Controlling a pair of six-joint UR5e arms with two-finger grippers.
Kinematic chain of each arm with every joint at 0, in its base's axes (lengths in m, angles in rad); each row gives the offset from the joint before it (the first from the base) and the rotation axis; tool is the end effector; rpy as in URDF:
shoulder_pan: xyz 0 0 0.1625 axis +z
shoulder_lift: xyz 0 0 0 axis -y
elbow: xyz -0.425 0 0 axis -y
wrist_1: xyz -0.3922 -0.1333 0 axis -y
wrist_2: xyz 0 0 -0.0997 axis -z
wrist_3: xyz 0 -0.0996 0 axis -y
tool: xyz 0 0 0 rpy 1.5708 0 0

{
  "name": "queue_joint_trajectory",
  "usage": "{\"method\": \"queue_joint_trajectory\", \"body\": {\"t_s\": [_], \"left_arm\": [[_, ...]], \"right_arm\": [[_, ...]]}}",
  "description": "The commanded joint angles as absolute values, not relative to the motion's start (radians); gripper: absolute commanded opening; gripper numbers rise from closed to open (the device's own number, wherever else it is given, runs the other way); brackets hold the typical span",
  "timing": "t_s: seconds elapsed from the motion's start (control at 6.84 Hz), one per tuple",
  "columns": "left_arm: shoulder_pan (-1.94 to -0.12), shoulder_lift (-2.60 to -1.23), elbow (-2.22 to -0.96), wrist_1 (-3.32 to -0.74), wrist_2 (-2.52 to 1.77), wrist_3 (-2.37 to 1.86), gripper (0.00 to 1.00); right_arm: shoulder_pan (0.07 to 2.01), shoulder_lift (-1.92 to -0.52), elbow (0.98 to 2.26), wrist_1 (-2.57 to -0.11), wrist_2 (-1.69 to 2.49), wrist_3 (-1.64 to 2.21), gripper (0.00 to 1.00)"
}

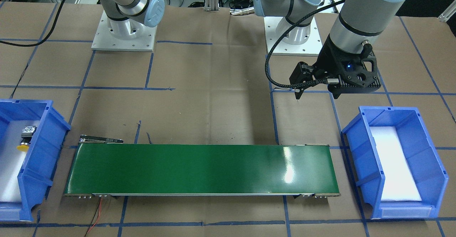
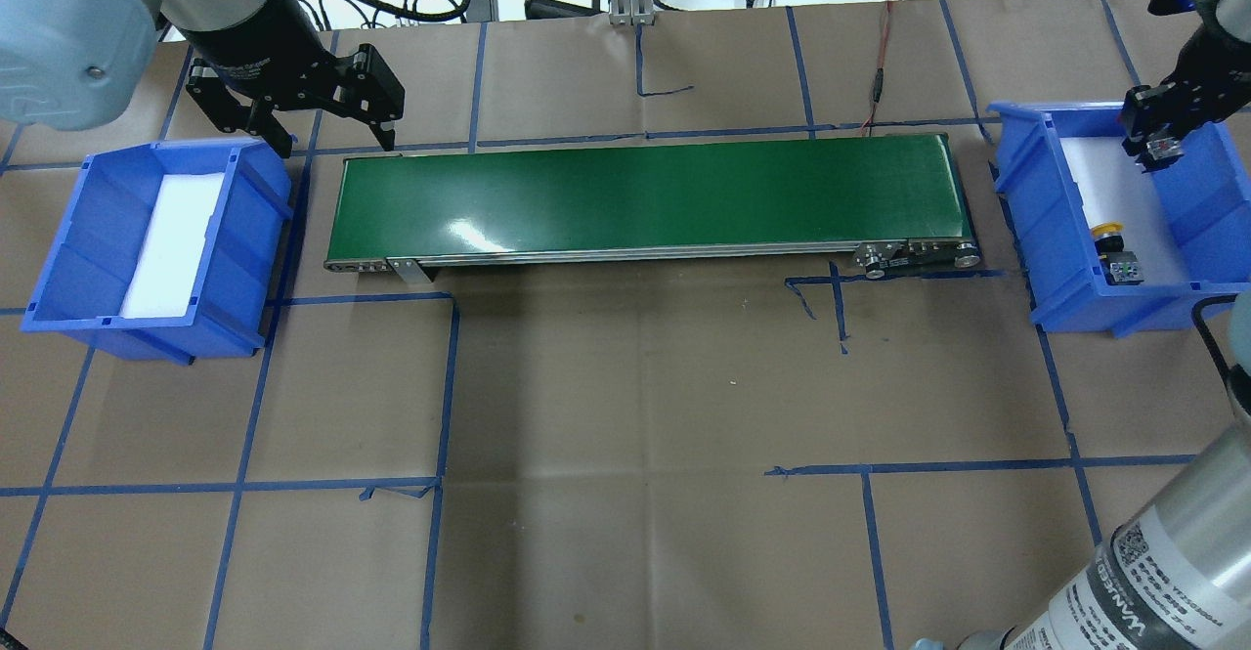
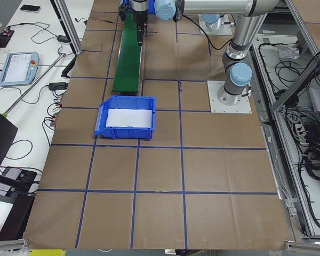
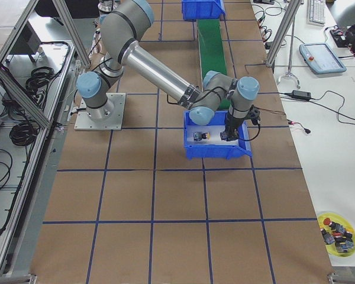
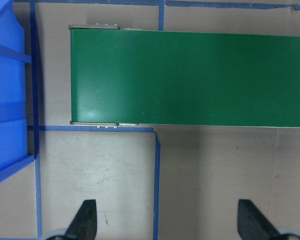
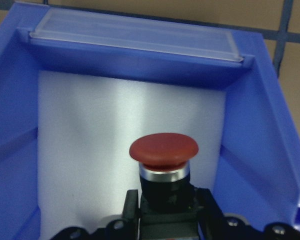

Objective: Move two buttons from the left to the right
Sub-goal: 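Lift the red button with the right gripper and carry it to the bin, then lower the red button into the bin and open the right gripper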

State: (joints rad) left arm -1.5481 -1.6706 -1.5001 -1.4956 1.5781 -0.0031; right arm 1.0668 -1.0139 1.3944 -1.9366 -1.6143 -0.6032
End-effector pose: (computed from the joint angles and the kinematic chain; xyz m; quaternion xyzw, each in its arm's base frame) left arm -0.1203 -0.5414 0.4791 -0.0130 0.9996 -0.0230 0.0039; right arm -0.2188 -0.6639 0.2767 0.0497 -0.9985 -0.0177 0.0146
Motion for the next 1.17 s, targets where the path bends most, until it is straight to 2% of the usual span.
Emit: {"method": "queue_joint_trajectory", "body": {"t_s": [0.0,0.44,0.58,0.73,0.88,1.02], "left_arm": [[-1.548,-1.675,-1.494,-1.497,1.578,-0.005,1.00],[-1.548,-1.675,-1.496,-1.499,1.575,-0.005,1.00],[-1.549,-1.675,-1.496,-1.499,1.575,-0.005,1.00],[-1.549,-1.674,-1.496,-1.499,1.577,-0.005,1.00],[-1.549,-1.674,-1.496,-1.497,1.577,-0.005,1.00],[-1.549,-1.674,-1.496,-1.497,1.577,-0.005,1.00]], "right_arm": [[1.069,-1.009,1.442,-1.940,-1.594,-0.598,0.03],[1.068,-0.988,1.480,-2.002,-1.594,-0.606,0.04],[1.069,-0.983,1.476,-2.002,-1.594,-0.601,0.09],[1.069,-0.982,1.476,-2.002,-1.589,-0.603,0.76],[1.069,-0.989,1.476,-2.000,-1.536,-0.598,0.99],[1.069,-1.000,1.473,-1.996,-1.537,-0.595,1.00]]}}
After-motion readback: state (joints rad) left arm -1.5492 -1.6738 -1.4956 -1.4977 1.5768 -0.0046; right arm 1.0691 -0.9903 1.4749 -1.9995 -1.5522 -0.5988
